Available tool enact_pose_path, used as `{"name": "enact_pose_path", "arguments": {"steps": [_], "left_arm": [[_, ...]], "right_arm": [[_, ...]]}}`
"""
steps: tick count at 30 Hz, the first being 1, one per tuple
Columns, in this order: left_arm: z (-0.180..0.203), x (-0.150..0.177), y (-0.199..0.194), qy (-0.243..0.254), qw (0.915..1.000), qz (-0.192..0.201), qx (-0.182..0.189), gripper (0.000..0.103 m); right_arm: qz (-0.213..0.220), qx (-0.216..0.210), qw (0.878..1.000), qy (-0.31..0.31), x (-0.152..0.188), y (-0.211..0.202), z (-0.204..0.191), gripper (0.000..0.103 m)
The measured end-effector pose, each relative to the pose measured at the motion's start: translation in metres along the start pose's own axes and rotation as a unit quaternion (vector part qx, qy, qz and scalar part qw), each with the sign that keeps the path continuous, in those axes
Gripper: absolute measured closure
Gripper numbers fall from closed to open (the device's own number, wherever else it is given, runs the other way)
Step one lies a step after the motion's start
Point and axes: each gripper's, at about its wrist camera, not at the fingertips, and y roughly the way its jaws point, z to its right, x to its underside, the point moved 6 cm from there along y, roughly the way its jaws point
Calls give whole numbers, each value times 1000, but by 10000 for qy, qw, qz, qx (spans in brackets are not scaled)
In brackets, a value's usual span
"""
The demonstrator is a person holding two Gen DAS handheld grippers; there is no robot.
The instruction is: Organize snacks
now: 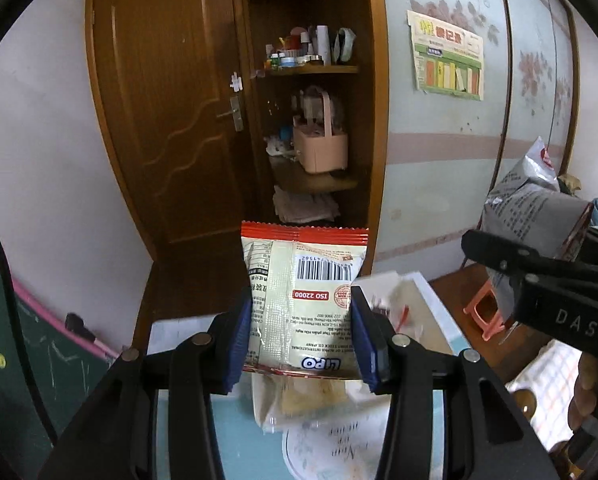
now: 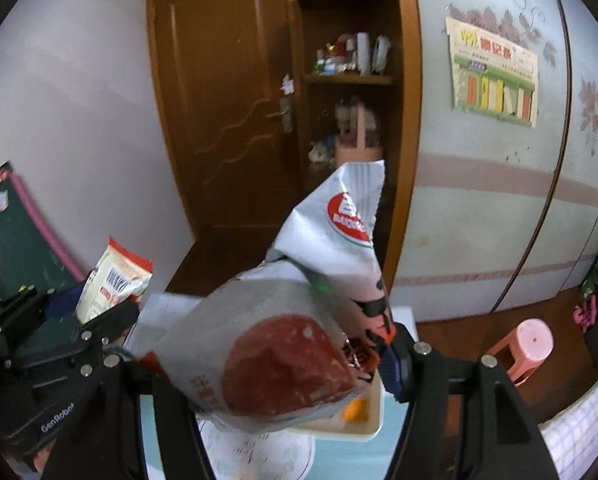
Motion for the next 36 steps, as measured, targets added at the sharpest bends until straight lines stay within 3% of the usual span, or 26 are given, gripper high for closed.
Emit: {"name": "enact_pose_path", "arguments": {"steps": [6, 14, 15, 18, 19, 22, 25, 36], "left_arm": [[-1, -26, 51, -86, 9996, -273, 14, 59], [10, 7, 128, -46, 9958, -909, -17, 55], [11, 13, 137, -36, 9951, -979, -89, 49], [3, 27, 160, -55, 9919, -1220, -356, 12], [0, 32, 168, -104, 9907, -1316, -322, 5], [-4, 45, 182, -261, 9877, -1530, -167, 5], [-4, 53, 188, -260, 9870, -1580, -128, 5], [4, 61, 160, -113, 9873, -1583, -80, 5]], "right_arm": [[-173, 314, 9994, -10, -28, 37, 12, 38], [-896, 243, 9957, -6, 9, 103, 18, 35], [-1006, 181, 9948, 27, 15, 111, 19, 34], [-1297, 144, 9911, 257, 34, 132, 29, 33], [-1395, 54, 9895, 368, 40, 138, 34, 33], [-1702, -146, 9821, 790, 54, 152, 47, 25], [-1749, -190, 9798, 951, 60, 157, 55, 19], [-1669, -152, 9823, 838, 62, 144, 48, 18]]}}
